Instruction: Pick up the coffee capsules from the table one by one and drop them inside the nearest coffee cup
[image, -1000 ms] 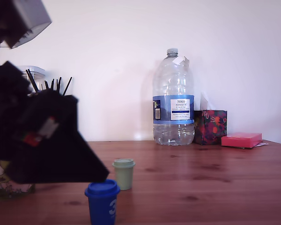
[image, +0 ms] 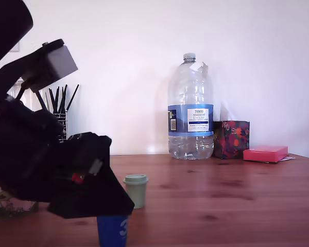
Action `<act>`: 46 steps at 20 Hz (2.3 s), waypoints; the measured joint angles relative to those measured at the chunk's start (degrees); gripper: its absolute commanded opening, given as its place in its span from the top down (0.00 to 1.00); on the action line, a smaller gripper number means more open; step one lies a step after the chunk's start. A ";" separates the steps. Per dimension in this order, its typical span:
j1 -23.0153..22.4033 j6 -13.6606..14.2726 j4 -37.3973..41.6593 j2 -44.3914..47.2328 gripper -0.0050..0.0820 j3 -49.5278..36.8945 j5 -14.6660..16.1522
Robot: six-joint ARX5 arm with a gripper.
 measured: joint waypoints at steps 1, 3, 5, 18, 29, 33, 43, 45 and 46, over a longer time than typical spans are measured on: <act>-0.02 0.00 -0.55 0.00 0.29 0.00 0.48; -0.02 0.00 -1.40 0.02 0.29 0.00 1.09; 0.00 0.00 -1.84 0.63 0.29 0.04 1.81; 0.39 -1.20 -1.92 4.17 0.29 3.21 1.31; 0.63 -0.98 -1.20 4.20 0.67 3.56 1.51; 0.63 -0.98 -0.98 4.20 0.67 3.56 1.51; 0.63 0.33 0.48 4.20 0.67 8.20 5.75; 0.63 1.27 -0.63 4.20 0.67 10.67 5.86; 0.63 1.73 -1.99 4.07 0.67 11.45 5.86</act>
